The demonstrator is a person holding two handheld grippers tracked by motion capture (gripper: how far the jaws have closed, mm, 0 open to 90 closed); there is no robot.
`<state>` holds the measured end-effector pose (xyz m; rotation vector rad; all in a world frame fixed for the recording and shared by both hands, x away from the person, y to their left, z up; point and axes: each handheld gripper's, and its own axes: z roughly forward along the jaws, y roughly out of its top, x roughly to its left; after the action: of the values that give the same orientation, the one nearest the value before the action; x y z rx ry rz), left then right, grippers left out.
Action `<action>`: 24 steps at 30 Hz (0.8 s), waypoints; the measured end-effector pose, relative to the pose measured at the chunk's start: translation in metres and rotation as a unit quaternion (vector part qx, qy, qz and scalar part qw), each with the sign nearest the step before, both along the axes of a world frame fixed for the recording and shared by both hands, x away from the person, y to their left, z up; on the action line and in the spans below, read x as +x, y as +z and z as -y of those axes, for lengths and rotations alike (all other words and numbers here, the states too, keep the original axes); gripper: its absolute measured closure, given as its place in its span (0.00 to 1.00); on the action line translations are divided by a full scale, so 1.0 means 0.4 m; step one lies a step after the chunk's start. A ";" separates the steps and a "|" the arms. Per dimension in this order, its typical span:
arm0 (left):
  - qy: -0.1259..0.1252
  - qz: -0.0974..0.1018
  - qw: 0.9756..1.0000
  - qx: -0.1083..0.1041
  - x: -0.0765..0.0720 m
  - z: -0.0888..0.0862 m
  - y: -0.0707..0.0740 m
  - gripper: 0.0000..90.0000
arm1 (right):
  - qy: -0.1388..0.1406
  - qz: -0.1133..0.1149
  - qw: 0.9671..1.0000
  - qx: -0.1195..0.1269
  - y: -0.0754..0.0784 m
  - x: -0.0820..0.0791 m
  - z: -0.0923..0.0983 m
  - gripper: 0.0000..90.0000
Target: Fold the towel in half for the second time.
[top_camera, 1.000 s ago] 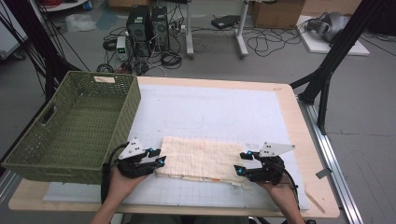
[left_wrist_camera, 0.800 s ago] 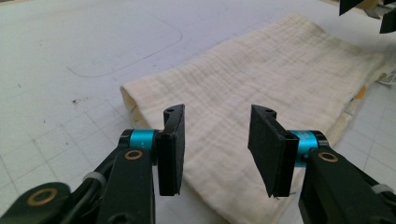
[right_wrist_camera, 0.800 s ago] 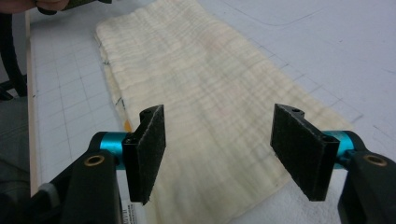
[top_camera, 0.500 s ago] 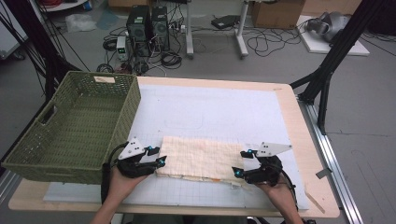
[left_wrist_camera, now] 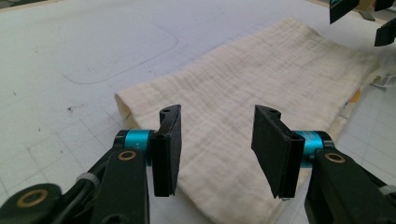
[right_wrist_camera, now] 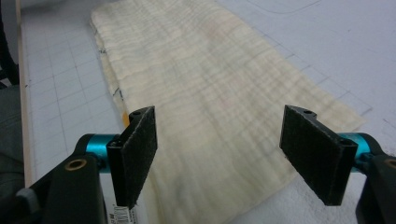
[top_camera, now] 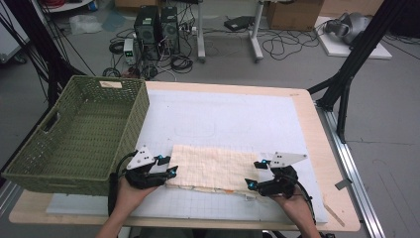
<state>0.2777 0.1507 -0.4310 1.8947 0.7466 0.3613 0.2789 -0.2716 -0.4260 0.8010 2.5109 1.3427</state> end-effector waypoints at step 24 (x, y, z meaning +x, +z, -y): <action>0.047 0.003 0.999 0.018 0.087 0.033 0.023 0.64 | -0.022 -0.019 0.999 -0.015 0.013 0.108 0.024 0.50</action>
<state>0.3123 0.1376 -0.4216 1.8953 0.8326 0.4428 0.3223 -0.2811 -0.4209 0.8774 2.5214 1.2844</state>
